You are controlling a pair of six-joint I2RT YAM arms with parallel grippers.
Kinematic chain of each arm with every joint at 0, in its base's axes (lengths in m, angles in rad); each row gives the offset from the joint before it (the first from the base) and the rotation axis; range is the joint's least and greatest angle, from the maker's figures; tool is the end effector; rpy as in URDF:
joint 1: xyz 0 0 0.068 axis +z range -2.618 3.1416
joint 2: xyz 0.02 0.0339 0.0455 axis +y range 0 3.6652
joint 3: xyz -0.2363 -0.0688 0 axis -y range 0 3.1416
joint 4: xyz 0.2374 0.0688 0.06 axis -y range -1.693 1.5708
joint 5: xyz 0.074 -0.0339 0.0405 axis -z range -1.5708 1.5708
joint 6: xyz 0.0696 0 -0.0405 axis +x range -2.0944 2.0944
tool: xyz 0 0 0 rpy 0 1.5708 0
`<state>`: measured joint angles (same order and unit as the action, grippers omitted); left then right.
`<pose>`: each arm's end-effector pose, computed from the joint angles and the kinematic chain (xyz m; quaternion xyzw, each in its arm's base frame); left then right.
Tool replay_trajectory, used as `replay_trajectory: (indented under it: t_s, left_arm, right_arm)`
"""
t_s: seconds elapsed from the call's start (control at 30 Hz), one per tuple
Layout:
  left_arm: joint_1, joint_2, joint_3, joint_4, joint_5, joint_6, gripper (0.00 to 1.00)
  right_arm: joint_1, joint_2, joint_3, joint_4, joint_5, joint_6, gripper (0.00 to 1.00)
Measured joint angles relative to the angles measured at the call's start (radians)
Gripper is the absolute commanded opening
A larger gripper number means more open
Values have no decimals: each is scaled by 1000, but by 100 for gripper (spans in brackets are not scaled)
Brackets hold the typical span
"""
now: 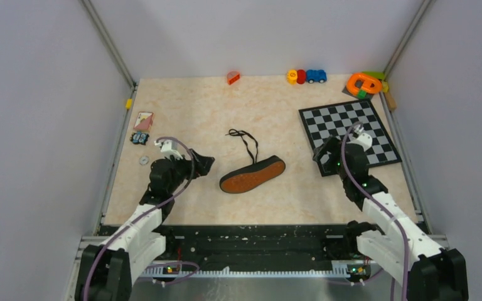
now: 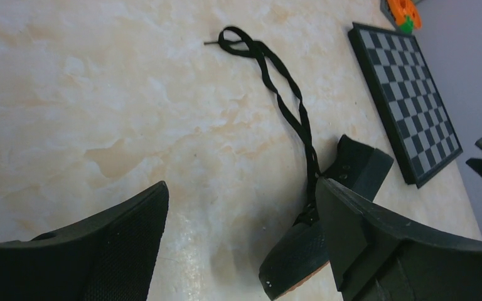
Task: Tie the shoes
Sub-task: Adjust the shoe at the center of the board.
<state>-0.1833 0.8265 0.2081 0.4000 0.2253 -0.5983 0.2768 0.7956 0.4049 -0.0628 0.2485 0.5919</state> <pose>0.2200 -0.0566 0.1678 -0.0908 0.7729 -0.3180 0.5416 0.2203 0.0448 0.1854 0.1969 0.8207 0.1260 0.5213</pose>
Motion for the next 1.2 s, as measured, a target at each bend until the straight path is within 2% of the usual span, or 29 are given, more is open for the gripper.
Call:
replay_trajectory:
  t_s: [0.17, 0.23, 0.47, 0.77, 1.2]
  left_arm:
    - [-4, 134, 42, 6, 111, 15, 88]
    - [-9, 155, 51, 12, 142, 19, 88]
    - [-21, 185, 71, 28, 212, 27, 83]
    - [-27, 210, 89, 41, 259, 36, 82]
    - [-28, 211, 95, 40, 290, 48, 82]
  right_arm:
    - [88, 142, 174, -170, 1, 185, 96]
    - [134, 170, 201, -219, 10, 273, 94]
    - [385, 298, 232, -354, 85, 572, 93]
    - [532, 465, 349, -334, 130, 747, 93]
    - [558, 621, 362, -120, 80, 782, 88]
